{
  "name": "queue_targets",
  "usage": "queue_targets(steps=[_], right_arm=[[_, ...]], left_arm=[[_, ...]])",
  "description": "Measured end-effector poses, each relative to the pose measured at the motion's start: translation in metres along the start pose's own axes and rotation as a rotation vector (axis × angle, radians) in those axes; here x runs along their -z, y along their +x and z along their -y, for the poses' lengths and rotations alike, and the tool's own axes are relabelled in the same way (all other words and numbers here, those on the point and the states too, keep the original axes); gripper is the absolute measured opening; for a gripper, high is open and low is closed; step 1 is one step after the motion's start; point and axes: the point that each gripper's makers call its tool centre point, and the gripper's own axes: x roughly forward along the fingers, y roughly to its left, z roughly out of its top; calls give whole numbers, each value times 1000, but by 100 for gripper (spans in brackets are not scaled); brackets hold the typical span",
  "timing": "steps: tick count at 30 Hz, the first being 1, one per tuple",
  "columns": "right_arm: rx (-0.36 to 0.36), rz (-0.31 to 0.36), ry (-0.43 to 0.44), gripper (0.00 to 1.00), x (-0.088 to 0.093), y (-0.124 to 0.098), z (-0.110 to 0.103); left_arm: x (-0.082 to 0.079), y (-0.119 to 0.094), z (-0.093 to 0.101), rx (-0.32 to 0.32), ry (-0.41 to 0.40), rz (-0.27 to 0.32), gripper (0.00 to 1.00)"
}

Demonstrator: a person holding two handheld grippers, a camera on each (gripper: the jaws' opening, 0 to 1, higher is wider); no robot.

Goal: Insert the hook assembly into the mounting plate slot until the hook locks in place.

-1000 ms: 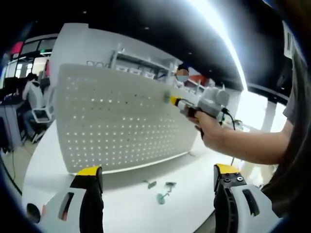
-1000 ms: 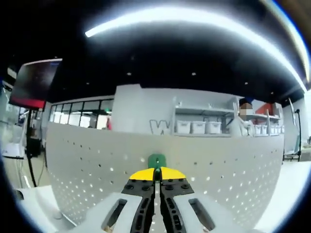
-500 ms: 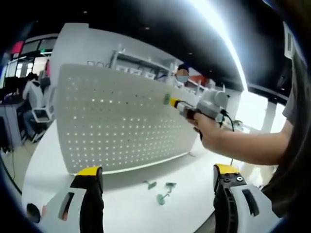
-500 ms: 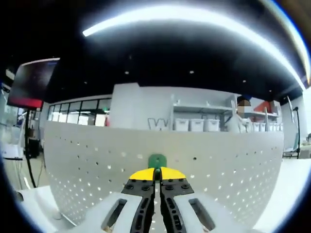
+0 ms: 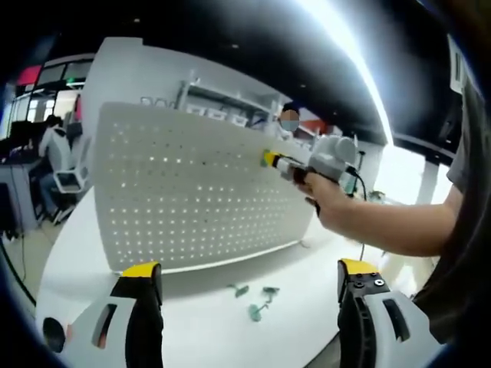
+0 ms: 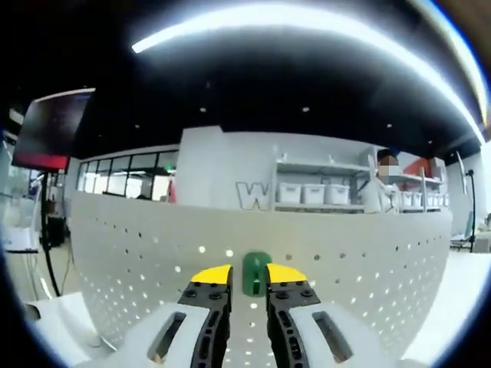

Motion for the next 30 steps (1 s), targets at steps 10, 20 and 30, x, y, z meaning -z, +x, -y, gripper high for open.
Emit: queue_targets(steps=[10,20,30], right_arm=[[-11,-1,12,25,-5,-8,-1],[-18,-14,-6,28,-7,-19,2],[-46,-67,-4,34,11,-38,4]], left_arm=[[5,-3,2,-1,-3,-12,96],[7,-6,6,-3,1,-15,97],[12,-15,2,-32,-2,-22,98]])
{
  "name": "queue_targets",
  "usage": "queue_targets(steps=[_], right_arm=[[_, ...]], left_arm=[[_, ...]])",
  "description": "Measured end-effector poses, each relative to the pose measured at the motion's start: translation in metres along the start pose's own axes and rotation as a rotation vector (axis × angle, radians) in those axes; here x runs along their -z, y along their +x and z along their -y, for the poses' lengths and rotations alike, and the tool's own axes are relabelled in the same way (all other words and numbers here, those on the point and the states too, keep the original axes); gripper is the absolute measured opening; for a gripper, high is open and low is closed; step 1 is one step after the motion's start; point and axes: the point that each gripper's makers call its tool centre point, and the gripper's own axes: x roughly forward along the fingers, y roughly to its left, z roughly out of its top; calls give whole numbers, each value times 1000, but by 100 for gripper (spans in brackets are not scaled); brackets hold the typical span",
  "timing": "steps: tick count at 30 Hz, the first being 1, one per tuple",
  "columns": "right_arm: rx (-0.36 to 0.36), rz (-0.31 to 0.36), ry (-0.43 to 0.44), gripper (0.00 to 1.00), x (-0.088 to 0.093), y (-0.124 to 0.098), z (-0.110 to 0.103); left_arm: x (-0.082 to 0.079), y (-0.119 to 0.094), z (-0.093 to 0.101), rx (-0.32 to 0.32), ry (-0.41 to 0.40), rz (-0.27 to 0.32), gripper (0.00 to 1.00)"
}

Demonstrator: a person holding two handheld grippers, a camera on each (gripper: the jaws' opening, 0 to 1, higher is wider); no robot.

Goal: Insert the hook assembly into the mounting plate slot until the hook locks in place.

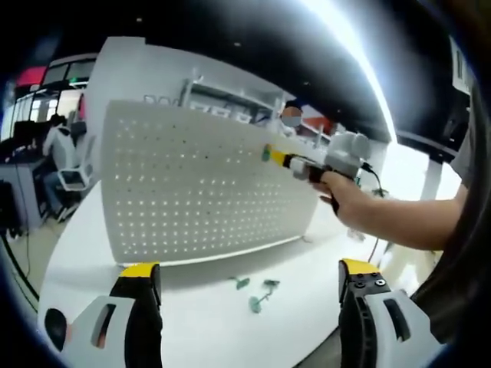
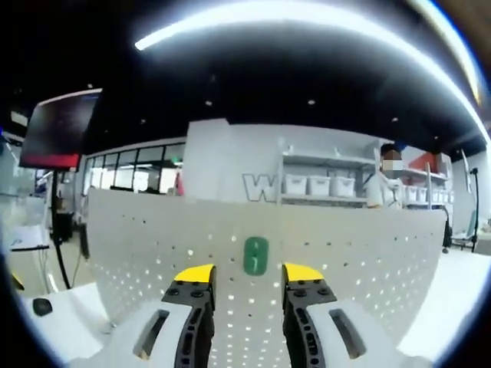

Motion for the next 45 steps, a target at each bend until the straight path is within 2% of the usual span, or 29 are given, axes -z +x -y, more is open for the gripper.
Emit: queue_targets(steps=[10,15,21,26,28,30,42,45], right_arm=[[-46,-89,-7,41,33,-28,-5],[-61,-114,-17,44,43,-47,-1],[-98,-170,-34,46,64,-74,-1],[-69,-223,-47,53,83,-96,7],[-73,-245,-16,54,92,-105,9],[-80,-266,-34,54,100,-114,9],[-113,-365,-54,57,134,-166,15],[-143,-391,-79,57,141,-180,14]], left_arm=[[6,-7,-3,-17,-8,-5,98],[7,-8,-5,-25,-15,-2,98],[13,-9,-7,-29,-22,-8,99],[17,-9,-6,-27,-23,-21,99],[17,-8,-5,-26,-18,-23,99],[18,-7,-5,-26,-20,-21,99],[35,-5,-1,-12,-30,-61,100],[42,-5,1,-8,-25,-78,100]])
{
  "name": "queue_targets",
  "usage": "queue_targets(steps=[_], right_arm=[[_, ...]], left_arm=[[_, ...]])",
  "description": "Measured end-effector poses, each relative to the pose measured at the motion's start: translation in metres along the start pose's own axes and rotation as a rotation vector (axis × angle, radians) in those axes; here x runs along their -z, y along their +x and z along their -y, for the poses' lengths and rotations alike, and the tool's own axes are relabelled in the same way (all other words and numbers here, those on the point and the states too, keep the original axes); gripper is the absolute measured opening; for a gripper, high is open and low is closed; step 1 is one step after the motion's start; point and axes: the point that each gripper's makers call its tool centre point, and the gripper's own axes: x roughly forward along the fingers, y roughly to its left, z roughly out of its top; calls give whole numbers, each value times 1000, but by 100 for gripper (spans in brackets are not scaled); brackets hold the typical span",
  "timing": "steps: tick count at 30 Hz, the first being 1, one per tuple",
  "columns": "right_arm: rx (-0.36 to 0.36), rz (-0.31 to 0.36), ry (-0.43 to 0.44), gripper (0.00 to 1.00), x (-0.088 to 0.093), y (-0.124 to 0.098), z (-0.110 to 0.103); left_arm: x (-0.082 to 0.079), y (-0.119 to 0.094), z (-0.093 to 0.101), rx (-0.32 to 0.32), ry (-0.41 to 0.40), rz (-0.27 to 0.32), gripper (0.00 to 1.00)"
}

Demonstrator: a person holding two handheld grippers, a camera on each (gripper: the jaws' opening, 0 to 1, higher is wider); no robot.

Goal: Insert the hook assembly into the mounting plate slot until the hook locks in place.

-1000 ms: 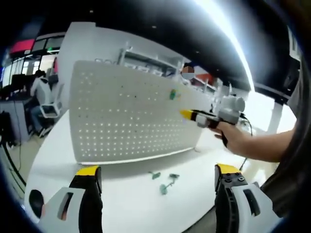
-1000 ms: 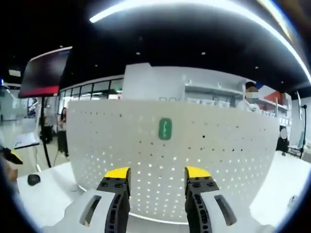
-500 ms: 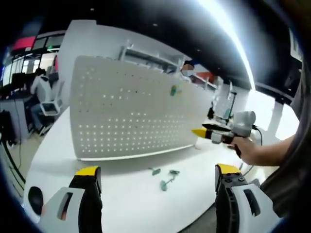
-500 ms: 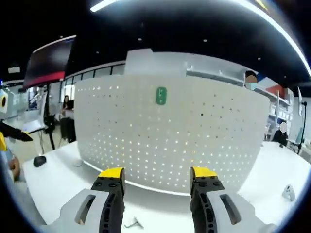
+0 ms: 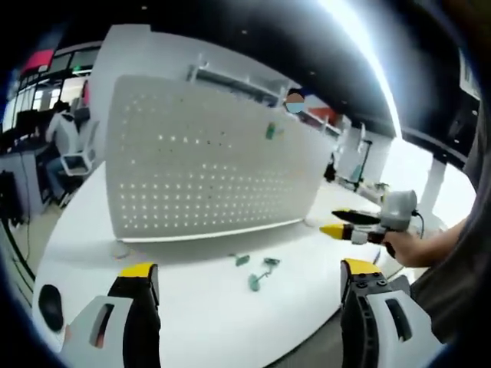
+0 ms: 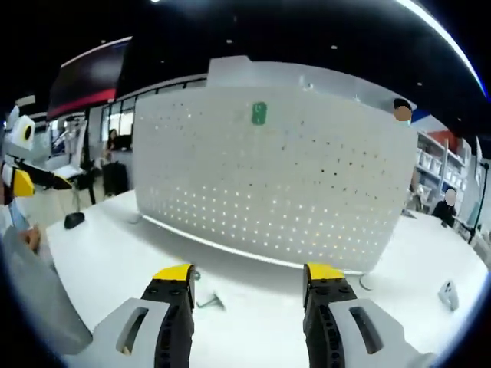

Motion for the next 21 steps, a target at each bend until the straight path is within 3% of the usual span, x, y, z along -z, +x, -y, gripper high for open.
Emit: queue_targets(steps=[9,21], right_arm=[[-77,-55,-43,56,28,-27,-16],[-134,-92,-71,55,50,-51,-29]], left_arm=[[12,0,5,7,-2,-27,100],[30,3,11,21,-8,-71,100]])
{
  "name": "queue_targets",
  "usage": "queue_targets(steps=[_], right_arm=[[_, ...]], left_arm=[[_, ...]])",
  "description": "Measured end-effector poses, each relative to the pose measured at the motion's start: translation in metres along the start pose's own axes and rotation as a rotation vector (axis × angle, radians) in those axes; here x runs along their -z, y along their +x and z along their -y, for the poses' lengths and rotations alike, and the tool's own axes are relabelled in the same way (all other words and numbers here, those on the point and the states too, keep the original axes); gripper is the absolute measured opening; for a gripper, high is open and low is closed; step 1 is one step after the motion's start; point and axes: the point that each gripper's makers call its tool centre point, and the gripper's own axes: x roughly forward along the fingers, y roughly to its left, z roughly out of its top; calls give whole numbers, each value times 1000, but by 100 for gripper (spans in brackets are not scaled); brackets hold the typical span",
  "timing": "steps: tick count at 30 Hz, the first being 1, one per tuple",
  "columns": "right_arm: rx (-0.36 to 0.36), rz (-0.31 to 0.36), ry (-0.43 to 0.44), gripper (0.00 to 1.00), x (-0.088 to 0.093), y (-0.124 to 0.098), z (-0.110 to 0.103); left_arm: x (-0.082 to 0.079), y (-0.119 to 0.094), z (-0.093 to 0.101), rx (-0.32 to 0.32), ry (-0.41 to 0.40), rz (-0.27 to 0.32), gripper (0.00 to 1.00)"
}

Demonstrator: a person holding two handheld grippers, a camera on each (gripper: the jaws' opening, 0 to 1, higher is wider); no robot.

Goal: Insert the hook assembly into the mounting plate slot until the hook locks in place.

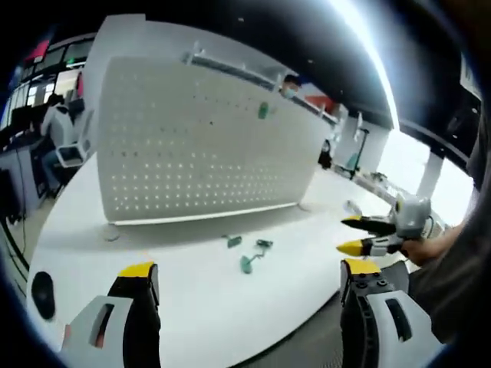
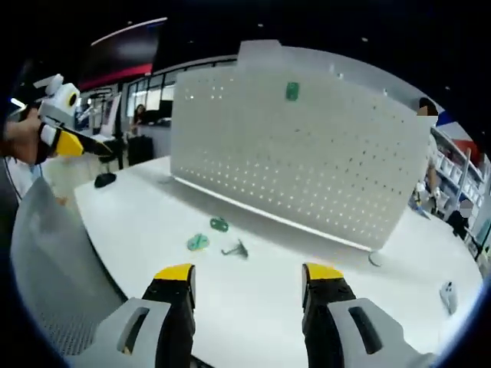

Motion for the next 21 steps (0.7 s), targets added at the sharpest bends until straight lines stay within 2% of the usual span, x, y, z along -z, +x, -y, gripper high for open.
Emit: queue_targets(steps=[8,10,16,21], right_arm=[[-73,-17,-72,53,5,0,-11],[-81,-24,-73,52,7,1,-12],[-122,-56,-74,52,17,7,-17],[-201,-76,-113,49,19,19,-25]], left_arm=[[12,7,4,19,-10,-41,100],[18,8,4,25,-26,-71,99],[25,10,5,32,-23,-92,98],[29,11,3,28,-26,-107,97]])
